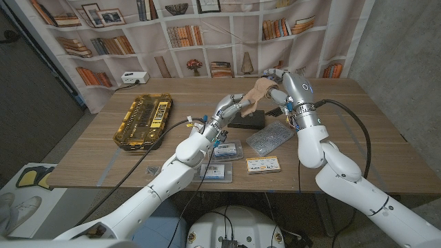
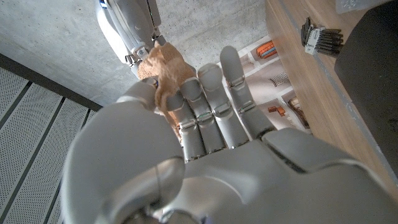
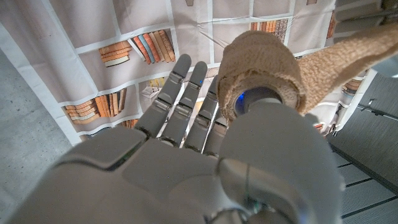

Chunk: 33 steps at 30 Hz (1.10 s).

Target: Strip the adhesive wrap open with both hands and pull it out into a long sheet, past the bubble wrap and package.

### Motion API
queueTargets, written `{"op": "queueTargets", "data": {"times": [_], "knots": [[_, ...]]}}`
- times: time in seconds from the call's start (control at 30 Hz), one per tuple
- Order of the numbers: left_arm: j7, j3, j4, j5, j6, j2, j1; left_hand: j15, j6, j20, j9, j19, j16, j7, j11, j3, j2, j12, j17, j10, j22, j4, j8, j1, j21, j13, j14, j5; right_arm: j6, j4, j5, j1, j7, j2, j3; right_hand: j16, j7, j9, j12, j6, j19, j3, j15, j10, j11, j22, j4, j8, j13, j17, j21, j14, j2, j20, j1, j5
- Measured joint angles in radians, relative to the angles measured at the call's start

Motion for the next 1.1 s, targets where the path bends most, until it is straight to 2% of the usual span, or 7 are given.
{"op": "queueTargets", "data": {"times": [0.3,0.43,0.57,0.7,0.87,1.1], "knots": [[0.000,-0.004,-0.020,0.001,0.012,0.015,0.005,-0.002,0.000,0.001,-0.007,-0.019,0.004,0.000,-0.005,0.000,0.000,0.000,0.000,-0.005,-0.033,0.000,-0.007,0.000,0.035,0.007,-0.002,0.003,0.051,0.057,-0.006,0.004,-0.104,0.046,-0.016,0.025,-0.004,0.000,0.000,0.020,0.010,-0.003,-0.004,0.035,-0.012,0.000,-0.003,0.000,-0.010,0.012,0.012,0.023,0.016,-0.009,0.002,-0.004],[0.002,-0.006,-0.033,0.003,0.020,0.024,0.008,0.002,0.000,0.002,-0.009,-0.020,0.004,0.000,-0.005,0.003,0.004,0.000,0.000,-0.005,-0.047,-0.003,-0.007,-0.004,0.050,0.005,-0.005,0.002,0.078,0.080,0.001,0.008,-0.145,0.067,-0.022,0.025,-0.003,0.000,-0.008,0.022,0.015,-0.016,-0.006,0.043,-0.010,0.000,0.010,0.000,-0.014,0.006,0.015,0.024,0.023,-0.015,-0.006,-0.008],[0.004,-0.008,-0.042,0.004,0.028,0.031,0.010,0.002,0.000,-0.004,-0.010,-0.025,0.007,0.000,-0.005,0.004,0.004,0.000,0.000,-0.005,-0.061,-0.004,-0.007,-0.004,0.057,0.006,-0.005,0.002,0.097,0.100,0.017,0.010,-0.173,0.084,-0.025,0.002,0.007,-0.005,-0.027,0.012,0.019,-0.025,-0.004,0.028,-0.005,0.000,0.014,0.000,-0.022,-0.020,0.020,0.012,0.008,-0.011,-0.037,-0.015],[0.005,-0.008,-0.047,0.005,0.034,0.035,0.011,0.002,0.000,0.000,-0.008,-0.029,0.007,0.000,-0.005,0.004,0.004,0.000,0.000,-0.005,-0.076,-0.004,-0.007,-0.004,0.072,0.006,-0.005,0.002,0.113,0.113,0.031,0.011,-0.189,0.098,-0.026,-0.023,0.008,-0.005,-0.049,-0.008,0.019,-0.035,-0.001,0.018,0.002,0.000,0.018,-0.011,-0.030,-0.051,0.021,-0.002,-0.001,-0.011,-0.057,-0.019],[0.005,-0.008,-0.051,0.003,0.040,0.040,0.013,0.002,0.005,0.000,-0.021,-0.036,0.007,-0.005,-0.005,0.004,-0.001,0.000,0.000,-0.005,-0.090,-0.004,-0.015,-0.009,0.088,-0.005,-0.005,0.002,0.126,0.128,0.055,0.009,-0.206,0.112,-0.022,-0.038,0.014,-0.005,-0.070,-0.025,0.019,-0.035,0.002,-0.008,0.002,-0.005,0.018,-0.020,-0.037,-0.076,0.021,-0.006,-0.009,-0.011,-0.065,-0.019],[0.003,-0.009,-0.057,-0.004,0.046,0.047,0.021,0.002,0.005,-0.001,-0.030,-0.042,0.008,-0.005,-0.005,0.011,-0.001,0.000,0.000,-0.005,-0.110,-0.003,-0.015,-0.009,0.114,0.005,-0.005,0.002,0.136,0.139,0.089,0.004,-0.221,0.126,-0.010,-0.040,0.010,-0.005,-0.077,-0.031,0.019,-0.043,0.004,-0.010,0.003,-0.005,0.015,-0.020,-0.042,-0.087,0.021,-0.014,-0.014,-0.011,-0.070,-0.019]]}}
